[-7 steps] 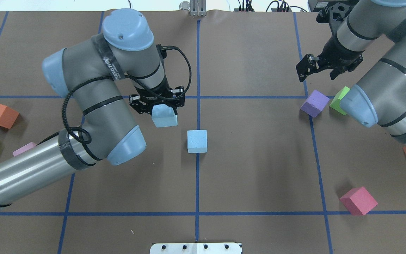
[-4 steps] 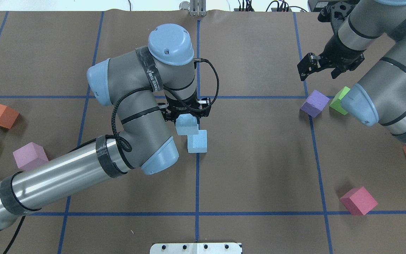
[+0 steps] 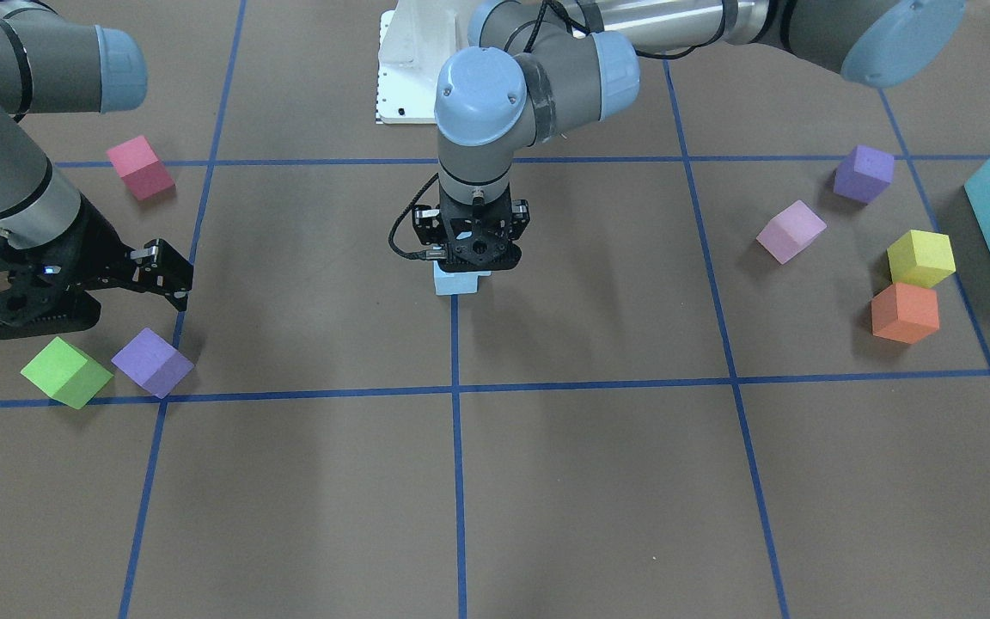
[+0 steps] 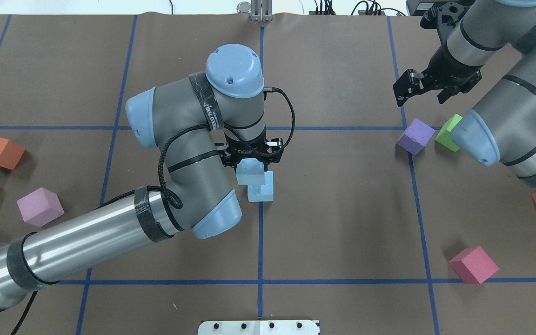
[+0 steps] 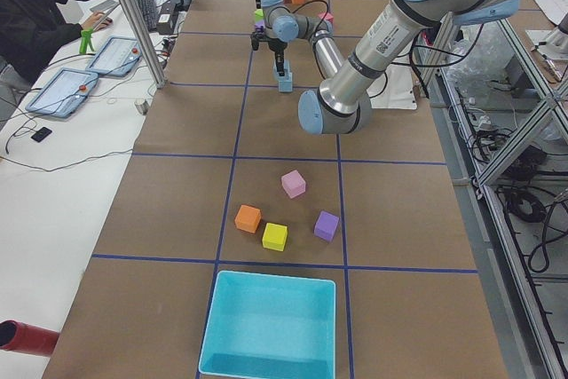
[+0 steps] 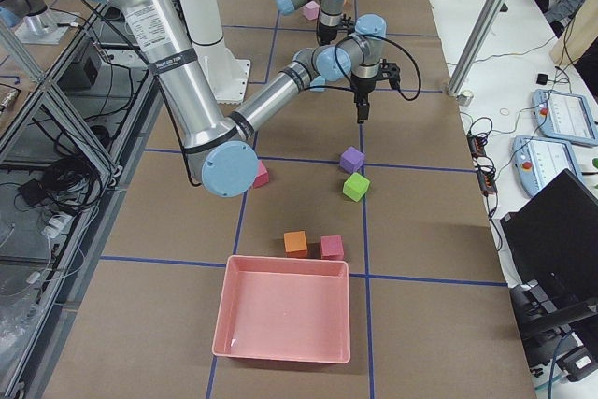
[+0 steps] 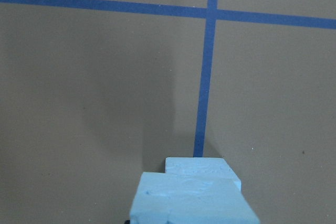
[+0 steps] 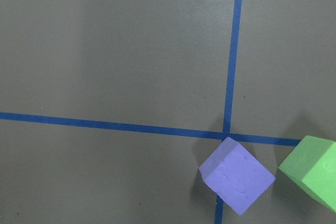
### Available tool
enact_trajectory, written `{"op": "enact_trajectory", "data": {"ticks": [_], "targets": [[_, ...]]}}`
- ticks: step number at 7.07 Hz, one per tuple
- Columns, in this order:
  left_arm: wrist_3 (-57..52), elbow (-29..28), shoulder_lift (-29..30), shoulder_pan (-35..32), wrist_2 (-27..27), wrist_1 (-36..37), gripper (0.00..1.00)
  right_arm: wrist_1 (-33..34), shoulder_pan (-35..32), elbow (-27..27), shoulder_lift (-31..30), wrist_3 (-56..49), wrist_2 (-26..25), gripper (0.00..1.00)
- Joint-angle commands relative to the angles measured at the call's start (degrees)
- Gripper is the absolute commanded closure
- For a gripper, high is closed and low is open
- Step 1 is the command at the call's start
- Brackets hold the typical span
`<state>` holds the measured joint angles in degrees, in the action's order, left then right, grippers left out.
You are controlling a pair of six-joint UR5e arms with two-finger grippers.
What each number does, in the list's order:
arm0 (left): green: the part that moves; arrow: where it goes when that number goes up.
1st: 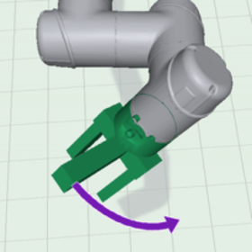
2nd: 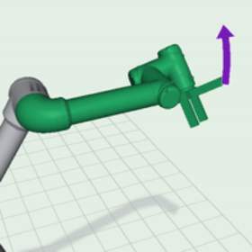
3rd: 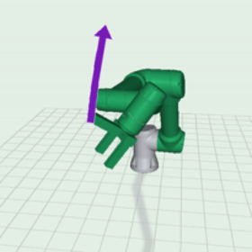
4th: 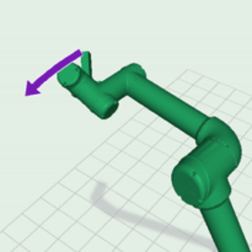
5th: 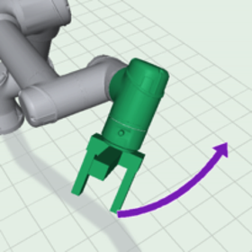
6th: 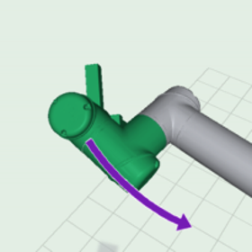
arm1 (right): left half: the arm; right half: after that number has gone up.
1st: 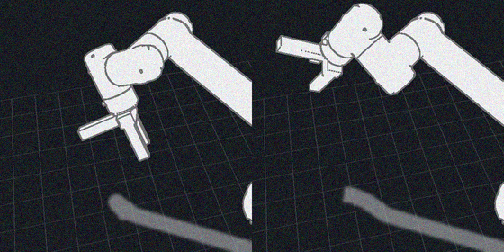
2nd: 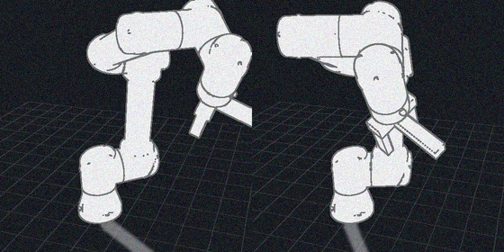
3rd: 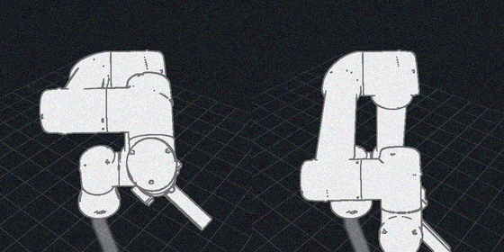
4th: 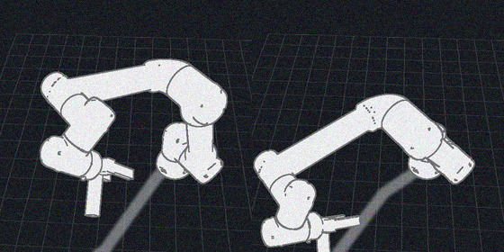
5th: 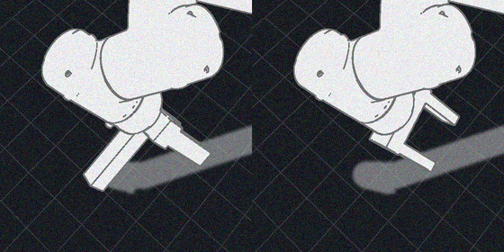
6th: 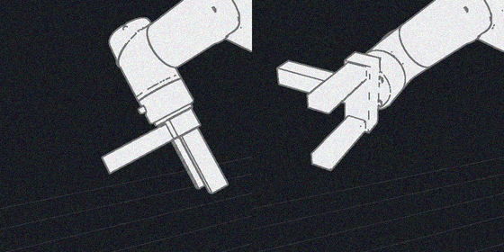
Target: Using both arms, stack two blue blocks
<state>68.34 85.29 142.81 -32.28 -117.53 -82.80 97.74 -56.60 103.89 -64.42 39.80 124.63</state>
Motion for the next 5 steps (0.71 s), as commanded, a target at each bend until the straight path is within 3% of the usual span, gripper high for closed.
{"op": "enact_trajectory", "data": {"ticks": [1, 5], "targets": [[0.0, -0.4, 0.4, 0.4, 0.0, -0.1, 0.32, 0.0, 0.0, 0.0, 0.0, 0.0, 0.0, 0.0], [3.5, -2.7, 1.0, 0.6, -0.1, -3.2, 0.32, 0.0, -0.2, -0.1, 0.0, -0.1, 0.0, 0.0]]}}
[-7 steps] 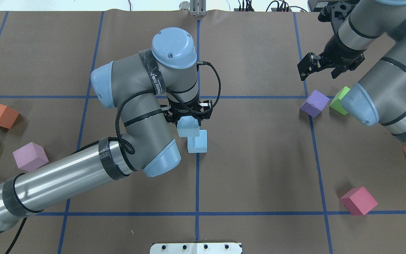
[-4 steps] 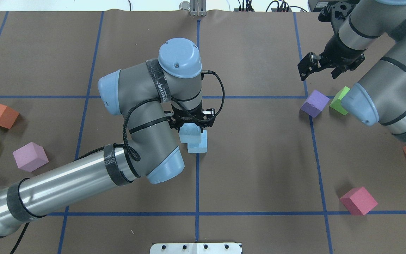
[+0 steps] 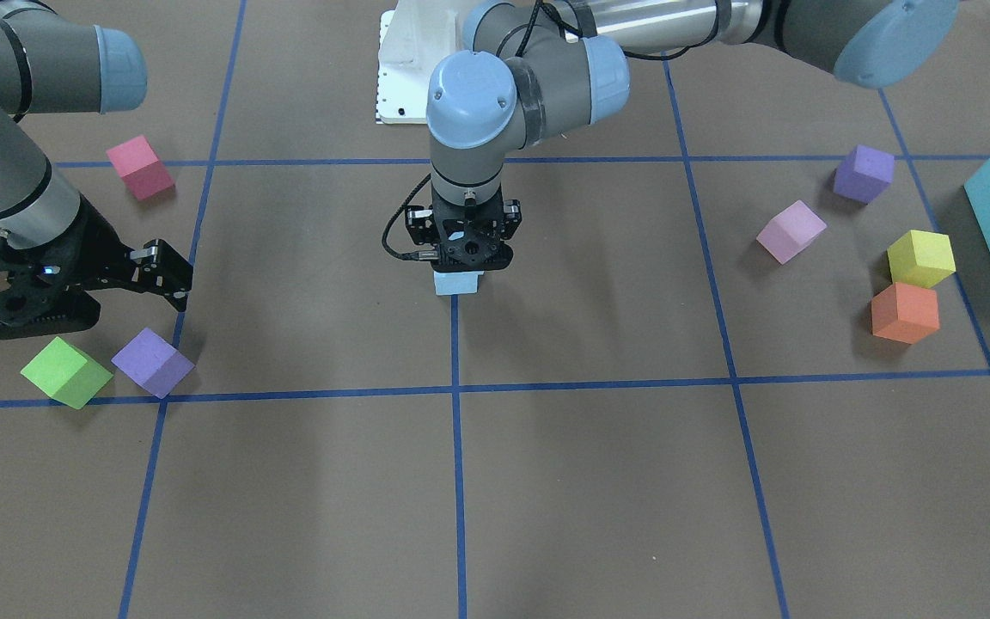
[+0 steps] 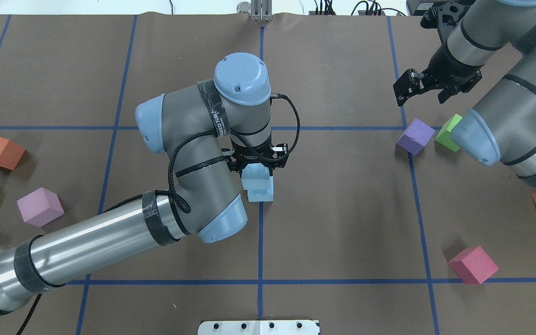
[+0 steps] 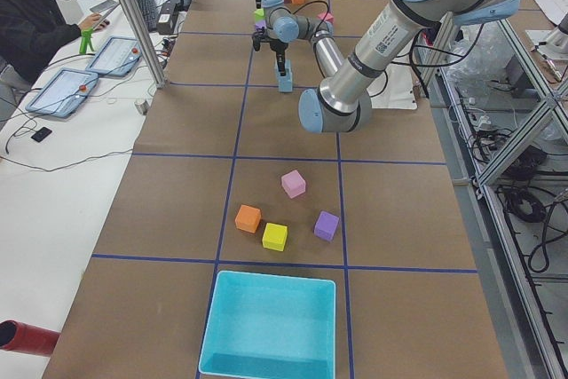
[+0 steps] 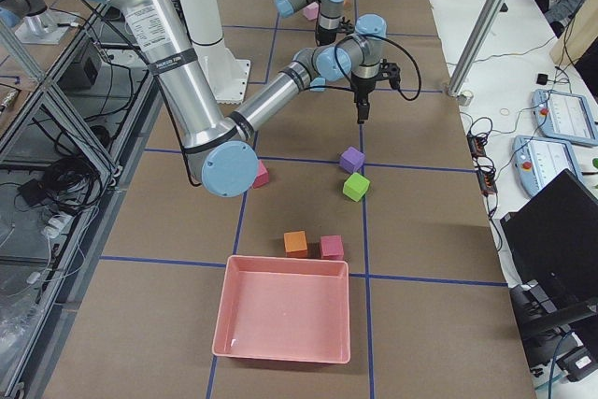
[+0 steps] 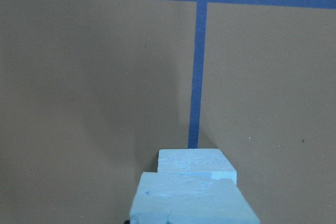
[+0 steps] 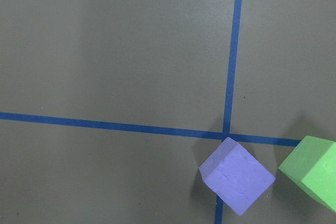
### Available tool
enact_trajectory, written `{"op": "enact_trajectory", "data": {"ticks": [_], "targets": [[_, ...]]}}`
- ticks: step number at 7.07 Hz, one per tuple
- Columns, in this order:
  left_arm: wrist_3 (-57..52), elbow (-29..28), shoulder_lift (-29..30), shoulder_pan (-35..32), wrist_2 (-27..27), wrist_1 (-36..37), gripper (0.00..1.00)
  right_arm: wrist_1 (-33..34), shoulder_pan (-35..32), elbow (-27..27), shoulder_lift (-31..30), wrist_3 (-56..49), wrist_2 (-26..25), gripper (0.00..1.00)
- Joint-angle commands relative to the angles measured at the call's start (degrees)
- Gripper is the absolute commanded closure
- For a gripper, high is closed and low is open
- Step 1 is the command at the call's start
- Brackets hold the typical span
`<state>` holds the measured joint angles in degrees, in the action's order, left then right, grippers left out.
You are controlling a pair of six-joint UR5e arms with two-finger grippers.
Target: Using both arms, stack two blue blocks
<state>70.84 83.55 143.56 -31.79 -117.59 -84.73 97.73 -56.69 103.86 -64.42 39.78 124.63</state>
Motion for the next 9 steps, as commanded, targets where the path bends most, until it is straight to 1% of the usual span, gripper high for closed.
{"op": "enact_trajectory", "data": {"ticks": [1, 3, 4, 6, 7, 8, 9], "targets": [[0.9, -0.8, 0.1, 0.1, 0.0, -1.2, 0.32, 0.0, -0.1, -0.1, 0.0, 0.0, 0.0, 0.0], [0.9, -0.6, -0.2, 0.1, 0.0, -1.2, 0.23, 0.0, -0.1, 0.0, 0.0, 0.0, 0.0, 0.0], [0.4, -0.3, -0.3, 0.1, 0.2, -1.3, 0.02, 0.0, -0.1, 0.0, -0.1, 0.0, 0.0, 0.0], [0.4, 0.1, -0.2, 0.1, 0.9, -1.3, 0.02, 0.0, -0.1, -0.1, -0.1, 0.0, 0.0, 0.0], [0.4, 1.5, -0.2, 0.1, 0.9, -1.1, 0.02, 0.0, -0.1, -0.1, 0.0, 0.0, 0.0, 0.0], [0.4, 3.1, -0.3, -0.1, 0.8, -0.7, 0.02, 0.0, -0.1, 0.1, 0.0, 0.0, 0.0, 0.0], [0.4, 7.0, -2.1, -0.5, 0.7, -0.3, 0.02, 0.0, -0.1, 0.0, 0.0, 0.0, 0.1, 0.0]]}}
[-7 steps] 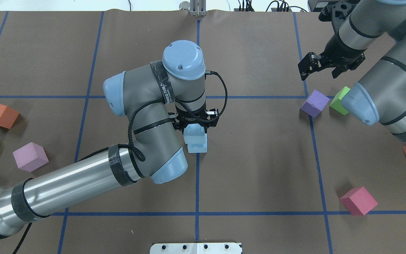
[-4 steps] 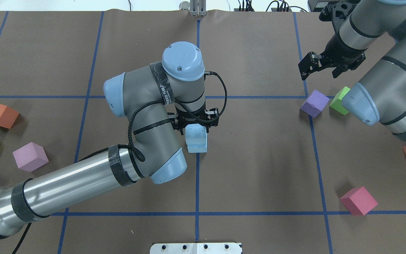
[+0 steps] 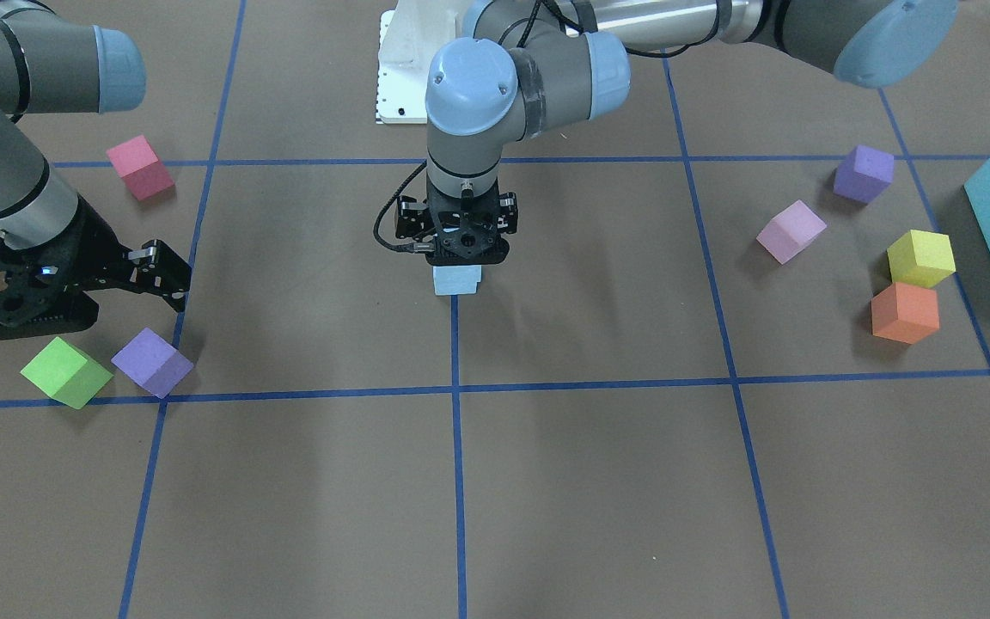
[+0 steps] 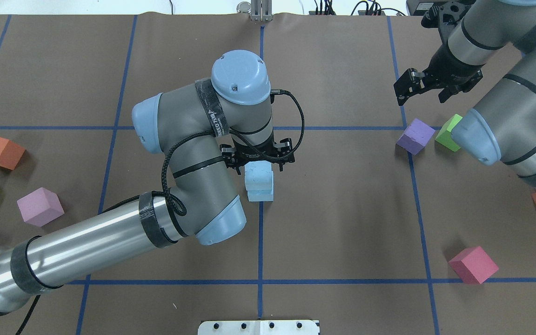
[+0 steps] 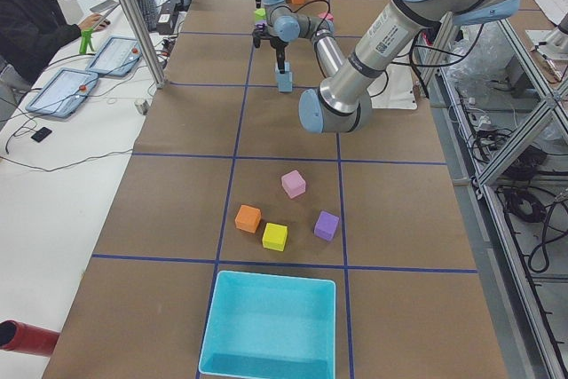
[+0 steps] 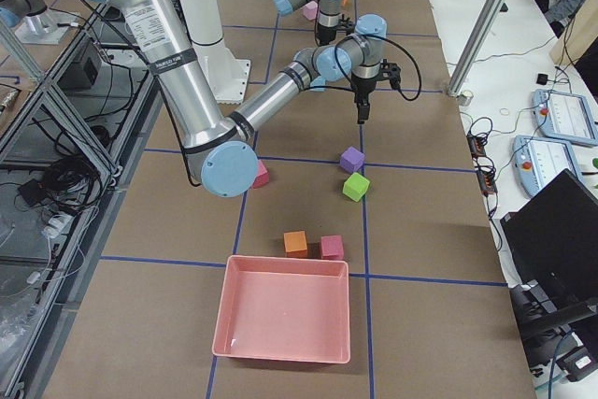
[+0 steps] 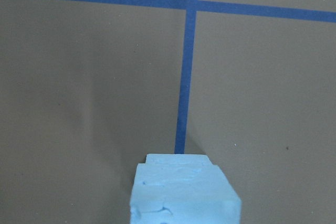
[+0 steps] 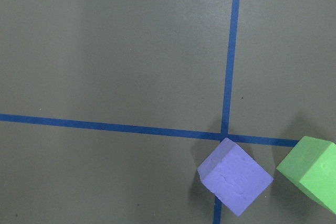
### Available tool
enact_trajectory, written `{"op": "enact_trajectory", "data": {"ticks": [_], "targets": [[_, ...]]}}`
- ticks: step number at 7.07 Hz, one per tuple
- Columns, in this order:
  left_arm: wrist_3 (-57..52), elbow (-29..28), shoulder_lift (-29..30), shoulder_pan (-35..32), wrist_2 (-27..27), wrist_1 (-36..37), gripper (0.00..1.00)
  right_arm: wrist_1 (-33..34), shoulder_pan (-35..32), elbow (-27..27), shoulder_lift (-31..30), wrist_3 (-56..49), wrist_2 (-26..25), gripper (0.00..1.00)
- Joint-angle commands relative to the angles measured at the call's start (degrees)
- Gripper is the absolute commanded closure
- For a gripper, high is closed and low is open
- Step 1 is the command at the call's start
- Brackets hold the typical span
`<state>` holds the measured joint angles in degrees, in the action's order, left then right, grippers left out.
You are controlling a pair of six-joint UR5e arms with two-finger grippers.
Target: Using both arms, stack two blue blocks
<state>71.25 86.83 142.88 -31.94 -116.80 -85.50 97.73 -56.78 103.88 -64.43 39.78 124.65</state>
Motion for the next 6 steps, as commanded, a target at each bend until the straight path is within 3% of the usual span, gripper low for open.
{"op": "enact_trajectory", "data": {"ticks": [1, 4, 6], "targets": [[-0.1, 8.7, -5.6, -1.5, -0.4, 0.4, 0.02, 0.0, 0.1, 0.0, 0.3, -0.1, 0.1, 0.0], [-7.4, 13.6, -9.4, -8.0, -3.6, 3.5, 0.02, -0.1, -0.6, 0.4, 0.5, -0.1, -0.5, 0.0], [-20.5, 20.0, -14.6, -15.6, -6.8, 9.1, 0.02, -0.5, -4.5, 0.4, -0.5, -0.1, 0.1, 0.0]]}}
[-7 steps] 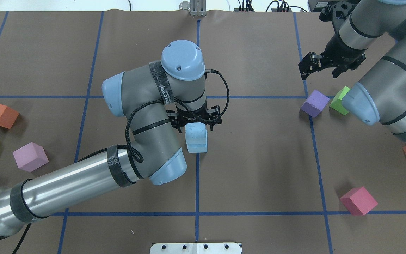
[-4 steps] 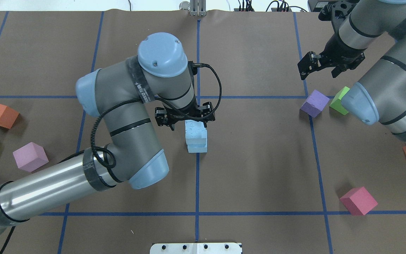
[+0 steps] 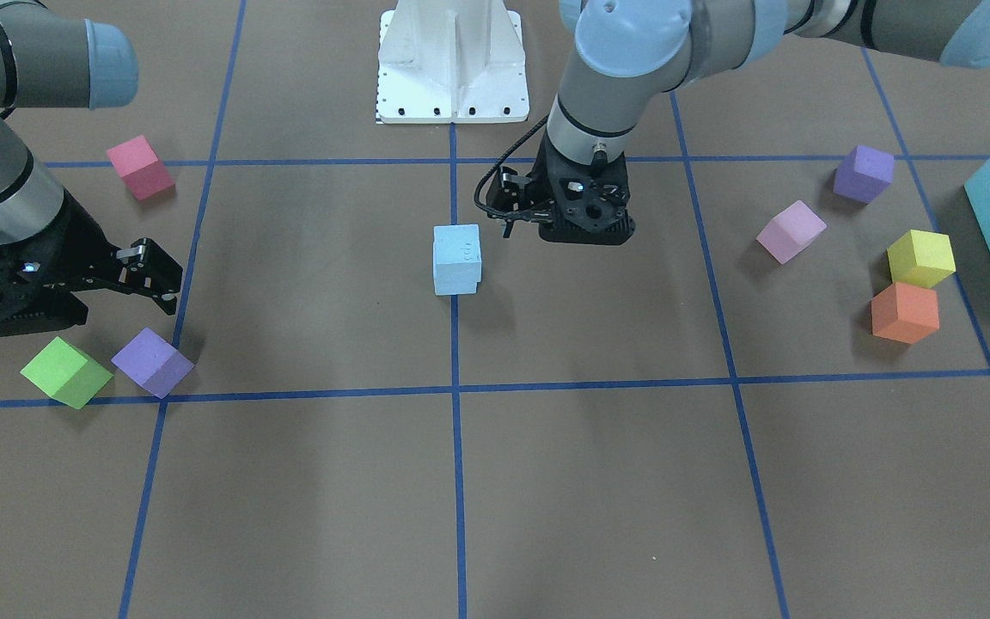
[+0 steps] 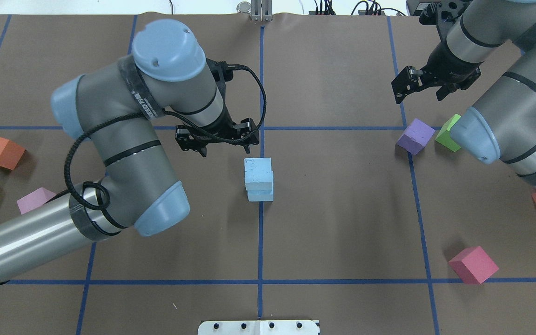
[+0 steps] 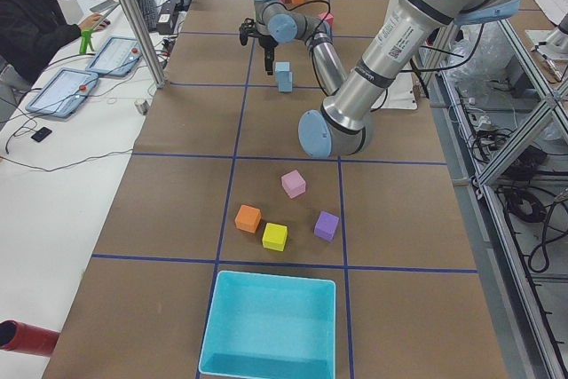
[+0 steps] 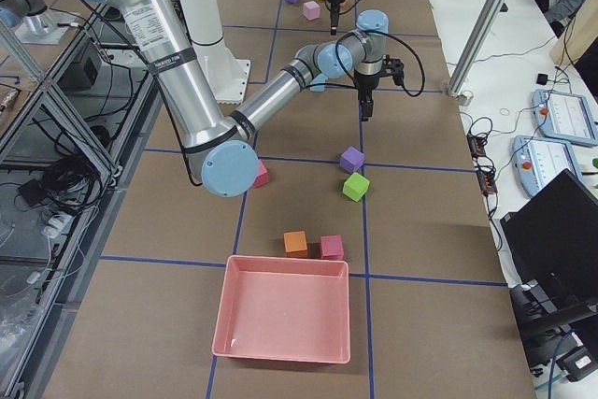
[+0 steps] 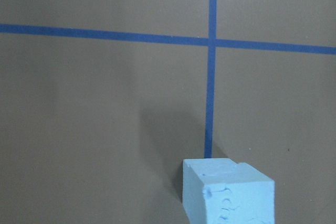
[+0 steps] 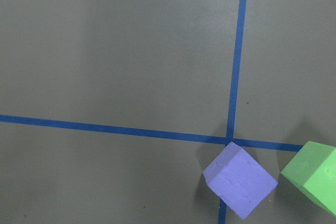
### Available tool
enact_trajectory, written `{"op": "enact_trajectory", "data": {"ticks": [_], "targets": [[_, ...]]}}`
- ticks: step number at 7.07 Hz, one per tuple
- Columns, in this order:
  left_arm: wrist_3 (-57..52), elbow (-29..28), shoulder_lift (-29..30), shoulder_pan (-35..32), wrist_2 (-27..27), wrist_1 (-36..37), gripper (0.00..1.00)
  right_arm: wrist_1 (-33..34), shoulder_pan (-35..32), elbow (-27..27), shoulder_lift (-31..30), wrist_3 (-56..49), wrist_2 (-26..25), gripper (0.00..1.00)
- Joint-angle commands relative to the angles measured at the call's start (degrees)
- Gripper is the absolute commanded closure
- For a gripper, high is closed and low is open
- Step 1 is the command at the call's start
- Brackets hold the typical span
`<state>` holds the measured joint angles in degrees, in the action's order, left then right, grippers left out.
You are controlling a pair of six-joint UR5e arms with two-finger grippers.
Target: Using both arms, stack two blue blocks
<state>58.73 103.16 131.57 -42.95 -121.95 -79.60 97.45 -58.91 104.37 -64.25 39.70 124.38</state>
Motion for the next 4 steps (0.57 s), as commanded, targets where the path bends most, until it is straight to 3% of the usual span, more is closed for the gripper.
{"op": "enact_trajectory", "data": {"ticks": [1, 2, 4], "targets": [[-14.2, 4.9, -5.3, -8.7, -2.8, 4.5, 0.02, -0.4, -5.2, -0.2, -2.6, -4.0, 0.4, 0.0], [-22.3, 4.9, -8.0, -14.5, -5.5, 4.9, 0.02, -0.2, -8.6, -0.6, -4.2, -11.5, 0.9, 0.0], [-35.5, 4.8, -13.6, -24.3, -7.8, 5.3, 0.01, -0.8, -14.4, -2.2, -6.0, -13.4, 1.9, 0.0]]}}
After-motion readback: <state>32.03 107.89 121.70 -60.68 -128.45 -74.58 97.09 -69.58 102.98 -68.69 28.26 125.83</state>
